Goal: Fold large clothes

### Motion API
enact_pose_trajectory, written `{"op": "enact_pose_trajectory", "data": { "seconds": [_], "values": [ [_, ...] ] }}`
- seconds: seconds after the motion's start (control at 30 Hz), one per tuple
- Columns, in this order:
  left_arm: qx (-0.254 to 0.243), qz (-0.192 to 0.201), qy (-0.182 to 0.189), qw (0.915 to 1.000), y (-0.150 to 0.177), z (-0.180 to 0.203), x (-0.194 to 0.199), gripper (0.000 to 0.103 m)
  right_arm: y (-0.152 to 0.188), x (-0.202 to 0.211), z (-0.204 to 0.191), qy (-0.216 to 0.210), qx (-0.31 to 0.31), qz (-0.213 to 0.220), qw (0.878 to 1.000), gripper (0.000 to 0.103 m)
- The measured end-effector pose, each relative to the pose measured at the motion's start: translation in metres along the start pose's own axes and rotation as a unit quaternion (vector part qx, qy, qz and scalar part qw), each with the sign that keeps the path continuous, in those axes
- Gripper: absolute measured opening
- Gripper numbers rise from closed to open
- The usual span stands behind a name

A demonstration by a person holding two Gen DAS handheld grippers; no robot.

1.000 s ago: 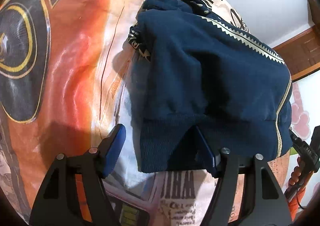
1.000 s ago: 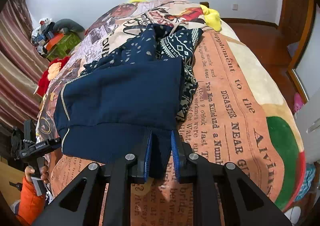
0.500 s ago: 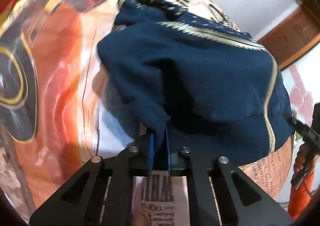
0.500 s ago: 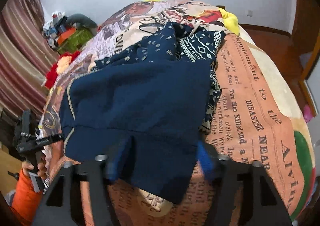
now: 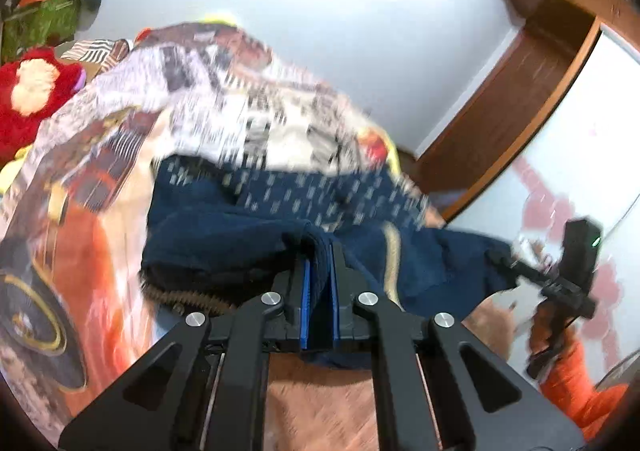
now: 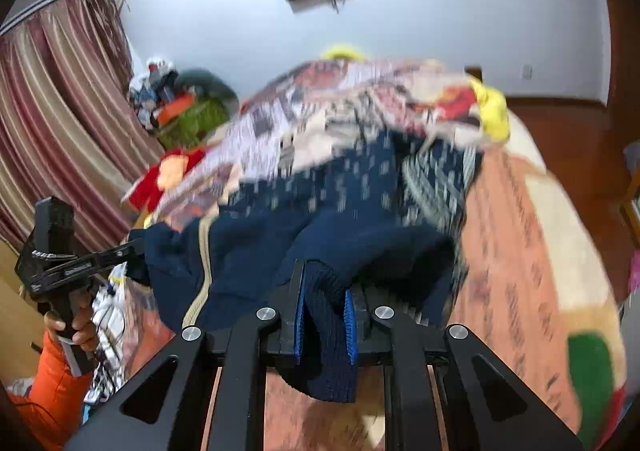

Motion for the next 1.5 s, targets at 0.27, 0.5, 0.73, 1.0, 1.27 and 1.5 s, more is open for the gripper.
{"op": "enact_pose_trajectory", "data": {
  "seconds": [0.27,0.5,0.73,1.0,1.27,1.5],
  "values": [
    [0.068,0.047,-0.023,0.9963,-0.075,-0.053,-0.021,0.007,-0.083,-0.033,0.022,0.023,-0.019,0.033,0.999,0.013],
    [0.106,0.004,-0.144,0.9839,-0.084,-0.156,-0.084,0.007,-0.130,-0.126,0.033,0.051,-0.015,-0.007,0.999,0.014],
    [0.134,-0.053,-0.210,0.9670,-0.052,-0.234,-0.133,0.004,-0.117,-0.218,0.072,0.043,-0.075,-0.097,0.992,0.014],
    [0.011,-0.056,-0.353,0.9338,-0.071,-0.238,-0.101,0.007,-0.123,-0.202,0.097,-0.015,-0.131,-0.120,0.984,0.014],
    [-0.004,-0.038,-0.249,0.9678,-0.085,-0.168,-0.075,0.042,-0.150,-0.124,0.099,0.095,-0.019,-0.016,0.995,0.014],
    [-0.018,-0.113,-0.105,0.9878,-0.041,-0.079,-0.134,0.062,-0.114,-0.124,0.019,0.021,0.046,-0.057,0.997,0.016]
  ]
}}
Point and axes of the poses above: each gripper's, at about its wrist camera, not at the fingertips, and x roughly against the way its jaws point, z to its right, y to its underside, the point moved 9 cm from there along -x, roughly the way its jaws point, and after that the axes turned 12 degrees about y, right-handed, at the moved point
